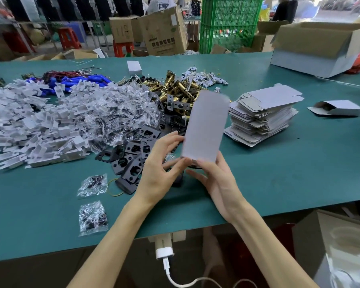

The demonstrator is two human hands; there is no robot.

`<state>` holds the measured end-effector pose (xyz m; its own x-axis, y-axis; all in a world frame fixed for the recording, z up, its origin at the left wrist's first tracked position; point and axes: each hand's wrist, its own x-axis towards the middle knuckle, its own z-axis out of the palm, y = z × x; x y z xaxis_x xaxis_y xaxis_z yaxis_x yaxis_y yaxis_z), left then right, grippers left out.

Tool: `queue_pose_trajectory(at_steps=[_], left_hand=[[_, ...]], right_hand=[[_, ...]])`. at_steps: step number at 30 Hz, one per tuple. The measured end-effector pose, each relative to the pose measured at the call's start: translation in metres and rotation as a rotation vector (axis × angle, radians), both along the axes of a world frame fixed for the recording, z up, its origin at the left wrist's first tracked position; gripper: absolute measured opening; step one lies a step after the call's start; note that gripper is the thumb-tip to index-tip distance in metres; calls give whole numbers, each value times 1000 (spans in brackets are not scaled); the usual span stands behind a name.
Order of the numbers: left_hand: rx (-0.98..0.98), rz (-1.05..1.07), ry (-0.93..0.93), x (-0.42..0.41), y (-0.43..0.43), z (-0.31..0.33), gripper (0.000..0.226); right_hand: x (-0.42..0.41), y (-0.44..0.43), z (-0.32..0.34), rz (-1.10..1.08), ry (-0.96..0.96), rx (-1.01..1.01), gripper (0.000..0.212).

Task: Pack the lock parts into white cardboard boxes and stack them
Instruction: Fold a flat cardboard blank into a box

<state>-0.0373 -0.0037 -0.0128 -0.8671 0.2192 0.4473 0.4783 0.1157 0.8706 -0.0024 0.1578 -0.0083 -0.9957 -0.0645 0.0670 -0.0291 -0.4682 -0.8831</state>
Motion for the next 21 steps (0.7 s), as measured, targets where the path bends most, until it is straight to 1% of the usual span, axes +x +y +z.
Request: queue_pose_trajectory(at_steps=[1, 2, 3, 5, 6, 7, 11, 13, 15, 17, 19, 21], left_hand=[[51, -45, -103, -1, 0, 1, 70], [92, -85, -167, -2, -1, 1, 76], [113, -112, -185, -2, -1, 0, 72], [156, -132, -196, -1, 0, -1, 44], [204, -138, -219, 0, 1, 0, 33], [245, -134, -245, 2, 1, 2, 28], [282, -94, -275, 3, 1, 4, 20], [282, -99, -276, 3, 0, 4, 20], [294, -87, -298, 3, -1, 4, 24], [285, -46, -306, 1, -3, 1, 18], [272, -15, -311, 0, -4, -1, 15], [299, -42, -327, 1, -3, 0, 23]], right_hand=[[0, 0, 0, 1, 0, 5, 47], [-1, 0, -1, 1, -2, 7, 44], [-1, 0, -2, 0, -4, 13, 41], [0, 0, -3, -11, -6, 52, 36], [0, 0, -3, -24, -7, 69, 34], [0, 0, -3, -37, -8, 73, 32], [0, 0, -3, -118, -8, -4, 38], [-1, 2, -4, -161, -23, -63, 34], [-1, 2, -4, -173, -36, -35, 32], [-1, -1, -4, -179, -50, 31, 37], [-1, -3, -4, -188, -61, 55, 39], [-2, -3, -5, -195, -68, 62, 40]])
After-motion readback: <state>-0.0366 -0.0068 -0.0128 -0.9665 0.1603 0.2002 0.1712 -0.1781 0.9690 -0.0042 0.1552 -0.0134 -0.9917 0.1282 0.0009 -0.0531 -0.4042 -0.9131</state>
